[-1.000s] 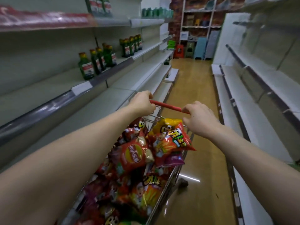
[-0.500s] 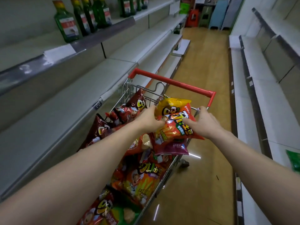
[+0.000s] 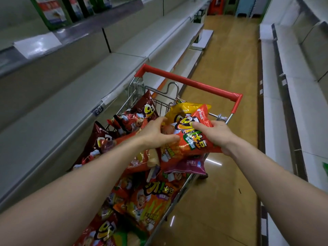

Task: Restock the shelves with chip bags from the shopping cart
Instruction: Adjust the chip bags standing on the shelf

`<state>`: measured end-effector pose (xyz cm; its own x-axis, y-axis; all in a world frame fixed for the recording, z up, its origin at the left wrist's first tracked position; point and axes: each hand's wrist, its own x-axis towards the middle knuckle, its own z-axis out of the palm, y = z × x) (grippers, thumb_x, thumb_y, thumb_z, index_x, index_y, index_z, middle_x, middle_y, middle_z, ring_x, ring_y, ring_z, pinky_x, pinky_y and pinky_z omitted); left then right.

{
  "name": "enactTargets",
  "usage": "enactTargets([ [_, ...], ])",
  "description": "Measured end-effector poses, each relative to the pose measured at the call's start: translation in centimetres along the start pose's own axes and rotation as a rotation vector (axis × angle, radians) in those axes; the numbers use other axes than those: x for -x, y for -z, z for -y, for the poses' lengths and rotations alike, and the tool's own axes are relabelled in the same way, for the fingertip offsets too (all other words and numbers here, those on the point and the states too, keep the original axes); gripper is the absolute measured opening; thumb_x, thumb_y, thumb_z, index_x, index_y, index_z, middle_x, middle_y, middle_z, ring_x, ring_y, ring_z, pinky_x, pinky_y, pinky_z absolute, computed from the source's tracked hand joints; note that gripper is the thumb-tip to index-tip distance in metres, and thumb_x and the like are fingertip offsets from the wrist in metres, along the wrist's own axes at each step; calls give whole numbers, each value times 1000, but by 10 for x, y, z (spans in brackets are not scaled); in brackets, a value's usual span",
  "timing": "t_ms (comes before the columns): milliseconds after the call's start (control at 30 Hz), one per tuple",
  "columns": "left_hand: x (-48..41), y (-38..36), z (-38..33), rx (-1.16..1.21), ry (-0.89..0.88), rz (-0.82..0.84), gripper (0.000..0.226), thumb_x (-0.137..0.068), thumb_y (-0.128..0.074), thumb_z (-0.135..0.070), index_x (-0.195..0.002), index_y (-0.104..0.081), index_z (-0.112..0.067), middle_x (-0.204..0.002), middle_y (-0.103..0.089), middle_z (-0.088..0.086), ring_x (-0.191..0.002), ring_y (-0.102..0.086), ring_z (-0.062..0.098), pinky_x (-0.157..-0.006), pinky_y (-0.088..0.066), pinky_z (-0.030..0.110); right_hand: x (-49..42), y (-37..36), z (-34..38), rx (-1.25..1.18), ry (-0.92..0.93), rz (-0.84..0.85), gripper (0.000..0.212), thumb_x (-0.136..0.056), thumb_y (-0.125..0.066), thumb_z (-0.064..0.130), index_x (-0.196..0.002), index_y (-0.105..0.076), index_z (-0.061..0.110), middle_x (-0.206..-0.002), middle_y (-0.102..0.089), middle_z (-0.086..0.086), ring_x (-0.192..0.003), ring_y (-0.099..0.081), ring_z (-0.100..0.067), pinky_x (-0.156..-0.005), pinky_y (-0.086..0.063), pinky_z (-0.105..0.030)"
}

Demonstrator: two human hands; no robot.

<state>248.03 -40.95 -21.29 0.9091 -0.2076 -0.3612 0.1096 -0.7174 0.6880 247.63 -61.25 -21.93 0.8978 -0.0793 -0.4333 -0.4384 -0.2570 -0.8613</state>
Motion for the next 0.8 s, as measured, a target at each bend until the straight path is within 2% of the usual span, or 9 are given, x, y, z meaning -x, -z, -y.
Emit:
enactTargets([
  [67,3,13,-6,-17,-73,-10,89,-77,-75,-48,-149,-28,-25,-151,-35,3,-134,-39,21,-106,-35,30,4,8,12,17,61,89,21,-83,-74,33,-95,-63,20,-85,-72,-2,-65,-71,-13,-50,-55,-23],
  [133,5,28,-13,-47,-126,32,89,-79,-75,-41,-151,-24,-25,-153,-33,-2,-134,-37,15,-98,-30,23,9,15,28,36,114,155,26,-81,-75,32,-100,-62,20,-88,-75,-3,-70,-73,-16,-53,-57,-25],
  [267,5,50,-24,-50,-187,142,82,-76,-81,-33,-143,-34,-31,-132,-54,-10,-108,-56,2,-89,-44,17,17,14,59,61,229,183,36,-78,-78,33,-108,-62,21,-89,-76,-2,-74,-74,-16,-58,-58,-26],
  [400,2,69,-26,-112,-243,21,61,-73,-83,-35,-126,-52,-32,-113,-63,-16,-101,-61,2,-93,-47,24,17,-4,83,178,473,55,34,-80,-77,33,-108,-61,22,-92,-70,8,-76,-70,-5,-65,-56,-20],
  [467,1,73,-18,-40,-232,-72,56,-70,-84,-39,-120,-59,-30,-112,-67,-13,-100,-63,3,-96,-51,31,14,-14,92,261,564,-57,49,-80,-76,40,-122,-58,20,-107,-65,7,-95,-65,-8,-83,-54,-25],
  [567,3,76,-2,112,-142,-279,63,-67,-82,-47,-121,-58,-27,-117,-65,-9,-108,-61,10,-100,-49,39,12,-27,96,384,657,-202,67,-84,-70,41,-141,-43,17,-134,-51,-2,-122,-50,-14,-105,-40,-31],
  [667,11,78,14,369,-45,-483,29,-76,-77,-43,-93,-57,-33,-114,-62,-7,-104,-60,13,-98,-47,36,14,-36,89,416,704,-278,60,-90,-65,29,-143,-40,15,-141,-43,-3,-129,-41,-14,-103,-29,-21],
  [733,16,80,24,483,-7,-546,22,-79,-75,-42,-86,-56,-33,-119,-62,-3,-102,-59,13,-100,-46,39,10,-39,79,450,653,-268,55,-91,-65,25,-140,-44,14,-138,-46,-5,-128,-44,-16,-103,-31,-23],
  [800,19,81,33,538,30,-535,24,-75,-77,-45,-87,-59,-34,-121,-65,-3,-103,-61,14,-101,-46,43,10,-42,69,482,566,-152,55,-89,-67,27,-138,-48,13,-135,-52,-6,-125,-49,-19,-106,-38,-29],
])
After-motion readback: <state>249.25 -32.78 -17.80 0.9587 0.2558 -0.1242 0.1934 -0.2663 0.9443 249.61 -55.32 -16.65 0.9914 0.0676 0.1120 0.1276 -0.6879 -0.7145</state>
